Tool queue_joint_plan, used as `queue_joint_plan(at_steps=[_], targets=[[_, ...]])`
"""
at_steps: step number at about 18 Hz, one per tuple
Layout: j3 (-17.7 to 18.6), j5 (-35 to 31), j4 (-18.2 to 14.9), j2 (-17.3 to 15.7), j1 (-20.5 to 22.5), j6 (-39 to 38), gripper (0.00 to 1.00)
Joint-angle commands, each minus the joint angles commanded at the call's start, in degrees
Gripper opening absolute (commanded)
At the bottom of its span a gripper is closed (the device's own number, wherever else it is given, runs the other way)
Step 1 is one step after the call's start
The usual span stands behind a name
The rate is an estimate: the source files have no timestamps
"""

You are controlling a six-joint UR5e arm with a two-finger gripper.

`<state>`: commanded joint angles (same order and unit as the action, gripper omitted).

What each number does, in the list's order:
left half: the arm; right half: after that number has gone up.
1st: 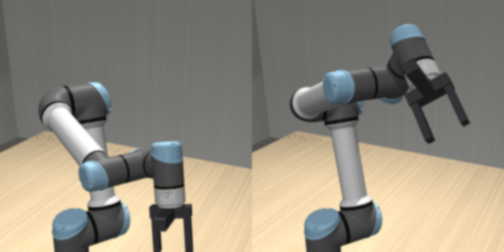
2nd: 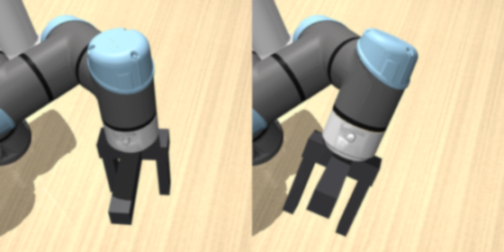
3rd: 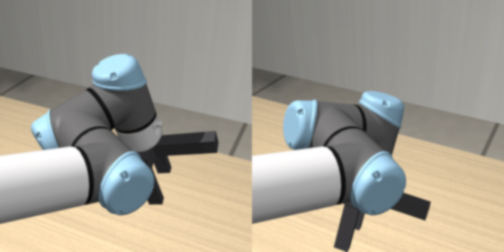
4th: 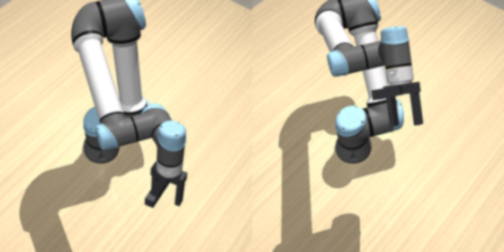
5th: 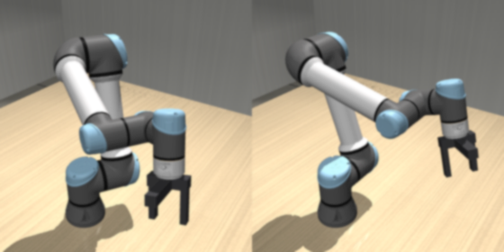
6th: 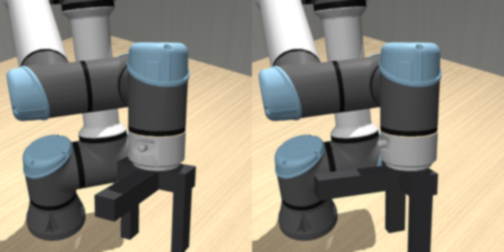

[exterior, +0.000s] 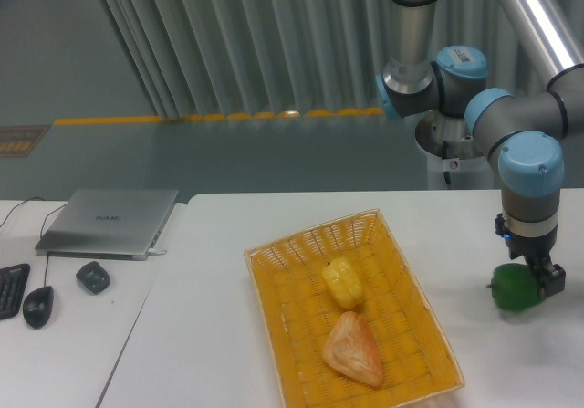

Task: Place the green pepper on the table
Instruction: 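Lower the green pepper onto the table and open the gripper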

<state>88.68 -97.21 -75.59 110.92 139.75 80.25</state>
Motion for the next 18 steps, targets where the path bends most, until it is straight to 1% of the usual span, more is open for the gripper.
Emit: queue_joint_plan(at_steps=[1, 2, 3, 9, 13, 18], targets=[[0.00, -0.09, 0.26, 0.00, -0.09, -0.09, 0.91], [0.00, -0.17, 0.35, 0.00, -0.09, 0.00, 0.94], [0.00, -0.09, 0.27, -0.09, -0.09, 0.00, 1.00], [-0.44, -0.09, 0.53, -0.88, -0.26, -1.76, 1.00], [-0.88, 0.26, 0.62, -2.81, -0.88, -1.85, 1.00], [-1.41, 0.53, 0.53, -3.43, -1.23, -1.76, 1.00]])
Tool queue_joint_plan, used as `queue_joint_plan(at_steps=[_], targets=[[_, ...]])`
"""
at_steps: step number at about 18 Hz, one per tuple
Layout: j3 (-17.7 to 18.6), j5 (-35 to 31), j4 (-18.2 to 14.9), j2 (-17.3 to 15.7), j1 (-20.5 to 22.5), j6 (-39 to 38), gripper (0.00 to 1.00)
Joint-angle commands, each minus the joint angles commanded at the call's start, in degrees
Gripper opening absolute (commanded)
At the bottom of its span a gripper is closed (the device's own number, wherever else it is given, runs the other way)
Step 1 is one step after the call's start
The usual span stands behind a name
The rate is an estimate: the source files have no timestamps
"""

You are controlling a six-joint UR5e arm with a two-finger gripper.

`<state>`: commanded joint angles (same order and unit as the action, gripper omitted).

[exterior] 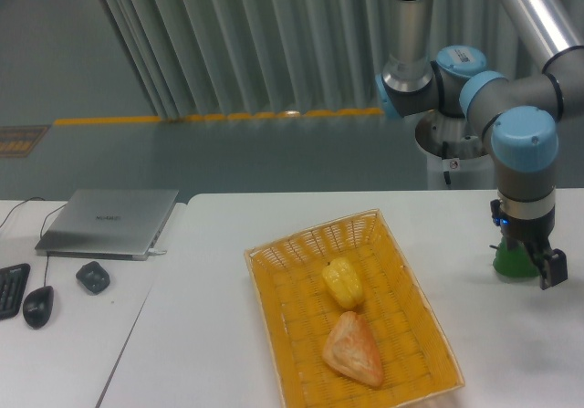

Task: Place the green pepper on the table
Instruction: 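Lower the green pepper onto the table and open the gripper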

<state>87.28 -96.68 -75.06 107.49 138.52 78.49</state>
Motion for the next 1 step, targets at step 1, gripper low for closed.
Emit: queue_joint_plan(at_steps=[1], targets=[[0.09, 0.00, 0.00, -0.17, 0.00, 0.00, 1.00]])
